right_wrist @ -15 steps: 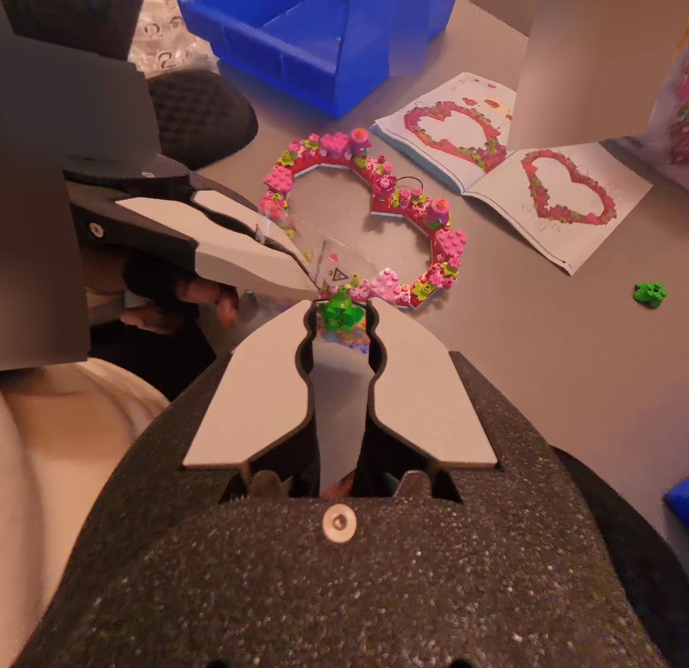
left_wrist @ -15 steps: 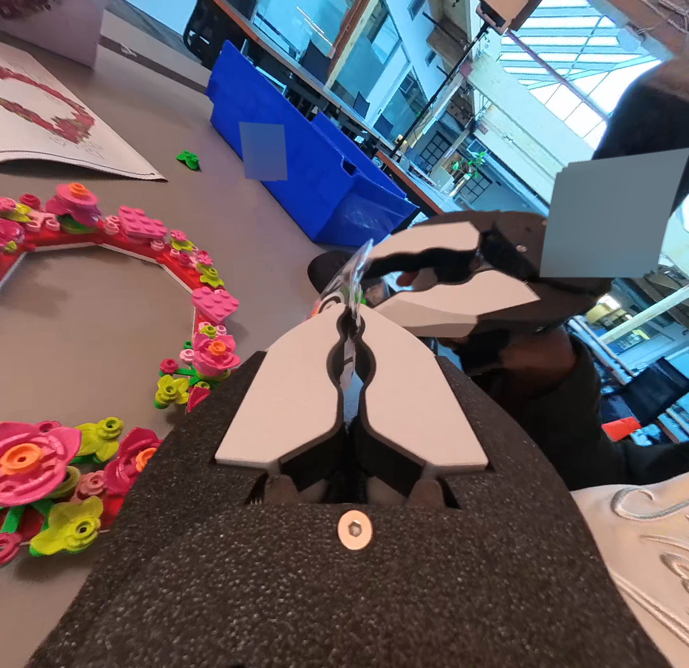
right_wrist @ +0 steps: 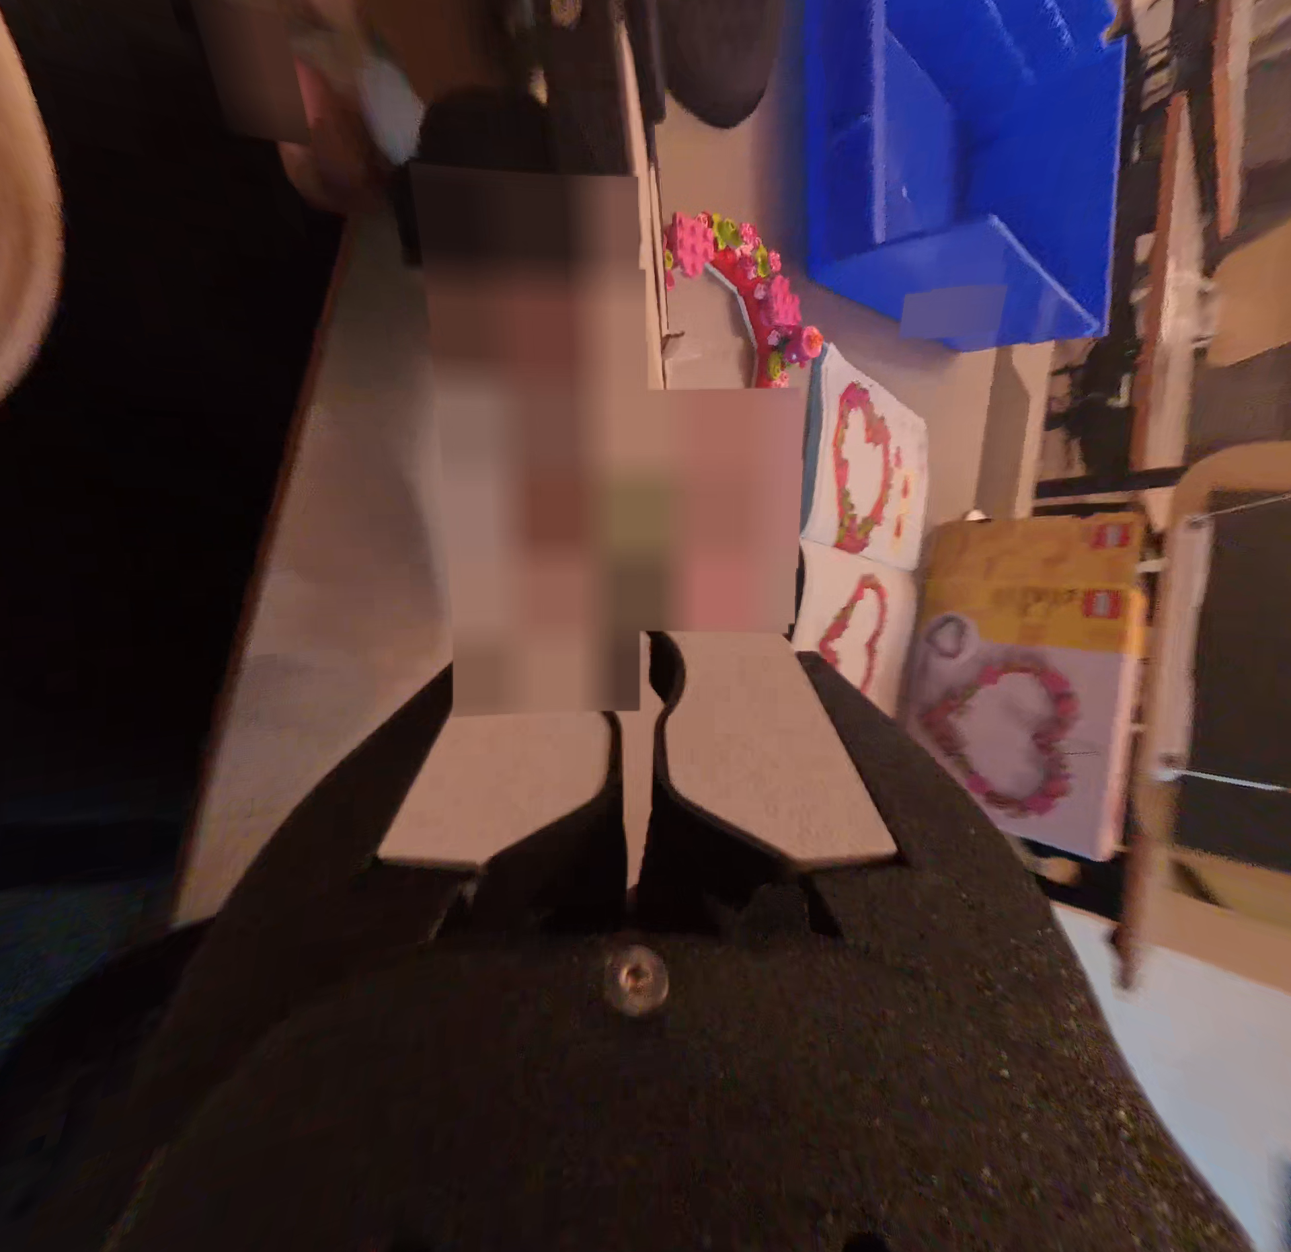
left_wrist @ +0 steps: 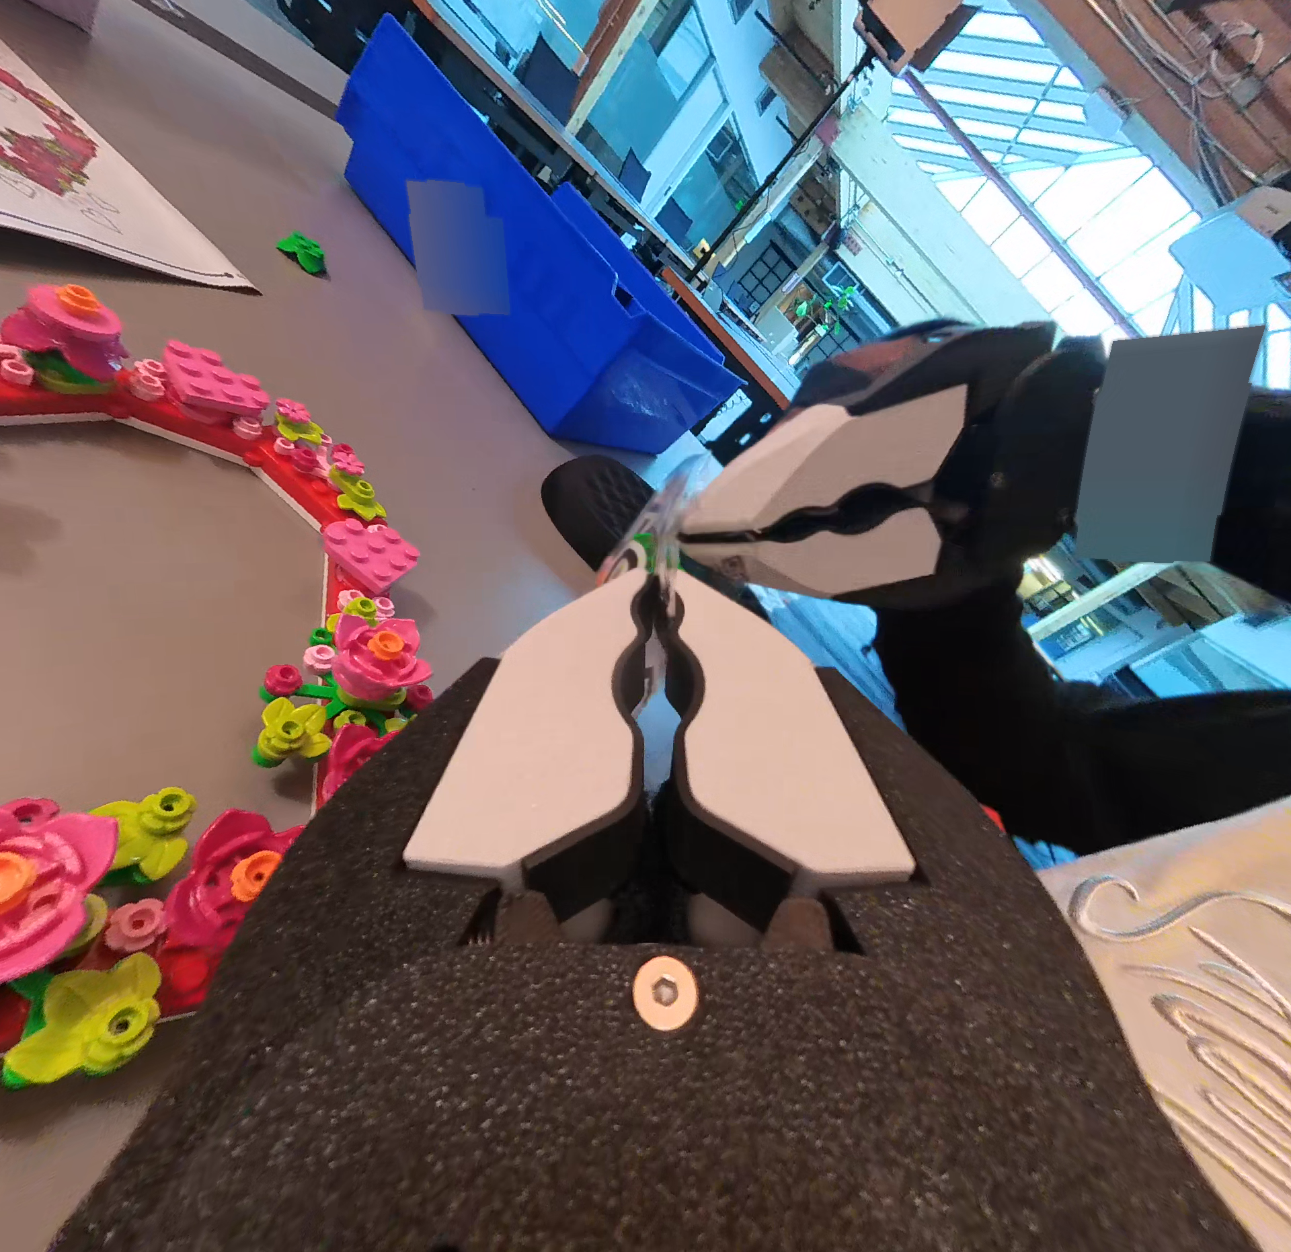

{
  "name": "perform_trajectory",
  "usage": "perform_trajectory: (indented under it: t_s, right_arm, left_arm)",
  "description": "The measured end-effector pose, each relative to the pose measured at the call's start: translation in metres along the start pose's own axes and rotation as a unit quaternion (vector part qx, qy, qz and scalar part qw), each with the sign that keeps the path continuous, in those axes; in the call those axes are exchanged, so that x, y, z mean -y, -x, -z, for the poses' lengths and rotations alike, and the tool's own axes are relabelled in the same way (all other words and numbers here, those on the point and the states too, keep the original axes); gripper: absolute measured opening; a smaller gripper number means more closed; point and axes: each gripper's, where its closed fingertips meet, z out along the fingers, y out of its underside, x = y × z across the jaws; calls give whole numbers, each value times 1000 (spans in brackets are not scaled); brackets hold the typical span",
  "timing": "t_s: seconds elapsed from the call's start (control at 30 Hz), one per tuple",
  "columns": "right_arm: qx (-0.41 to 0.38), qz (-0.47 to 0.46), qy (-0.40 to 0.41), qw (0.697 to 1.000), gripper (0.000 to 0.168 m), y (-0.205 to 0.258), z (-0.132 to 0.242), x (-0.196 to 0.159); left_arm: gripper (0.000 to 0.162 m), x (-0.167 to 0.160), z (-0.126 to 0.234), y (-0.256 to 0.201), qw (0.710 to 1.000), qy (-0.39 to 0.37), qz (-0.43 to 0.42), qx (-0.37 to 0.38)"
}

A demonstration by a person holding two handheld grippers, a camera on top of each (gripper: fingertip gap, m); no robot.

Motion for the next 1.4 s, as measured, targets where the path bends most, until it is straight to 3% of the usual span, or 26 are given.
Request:
perform_trajectory:
  t_s: [0.07, 0.2, 0.3, 0.43, 0.5, 0.57, 0.67, 0.8, 0.87, 0.93, 1.1, 1.2, 1.27, 1.33, 1.4]
  right_arm:
    - [28, -1, 1, 1000, 0, 2, -2, -2]
    - [107, -119, -101, 982, 0, -1, 7, 9]
    - [112, -116, -106, 981, 0, 2, 3, 5]
    - [139, -132, -82, 978, 1, 9, -2, -6]
    - [108, -201, -70, 971, 11, -16, -2, -19]
    - [79, -325, -36, 942, 15, -51, -6, -47]
    - [-2, -487, 112, 866, 24, -96, -30, -130]
    - [-15, -576, 240, 782, 40, -108, -69, -208]
    - [18, -614, 267, 743, 48, -99, -83, -222]
    - [23, -624, 279, 730, 43, -96, -92, -232]
    - [34, -648, 284, 706, 38, -96, -100, -243]
    - [41, -643, 284, 710, 21, -97, -101, -245]
    - [58, -638, 276, 717, 20, -95, -101, -239]
    - [56, -630, 233, 739, 20, -99, -98, -219]
    - [42, -607, 138, 781, 20, -110, -84, -172]
  left_arm:
    - [0, -6, -1, 0, 999, 27, -17, 2]
    - [0, -2, 3, 1, 992, 28, -114, 47]
    - [0, -4, 2, 6, 982, 46, -167, 80]
    - [0, -7, 1, 8, 984, 44, -152, 75]
    - [0, -10, 1, 10, 985, 47, -146, 75]
    - [0, -8, 2, 7, 985, 42, -149, 73]
    - [0, -9, 2, 7, 985, 43, -152, 72]
    - [0, -7, 3, 8, 988, 36, -137, 67]
    - [0, -6, 4, 8, 988, 34, -135, 65]
    - [0, -6, 4, 8, 989, 33, -132, 62]
    - [0, -6, 4, 7, 989, 32, -129, 58]
    - [0, -5, 4, 8, 990, 29, -125, 60]
    - [0, -4, 4, 9, 991, 27, -120, 60]
    - [0, -3, 4, 10, 991, 24, -113, 62]
    - [0, -2, 5, 11, 992, 20, -108, 64]
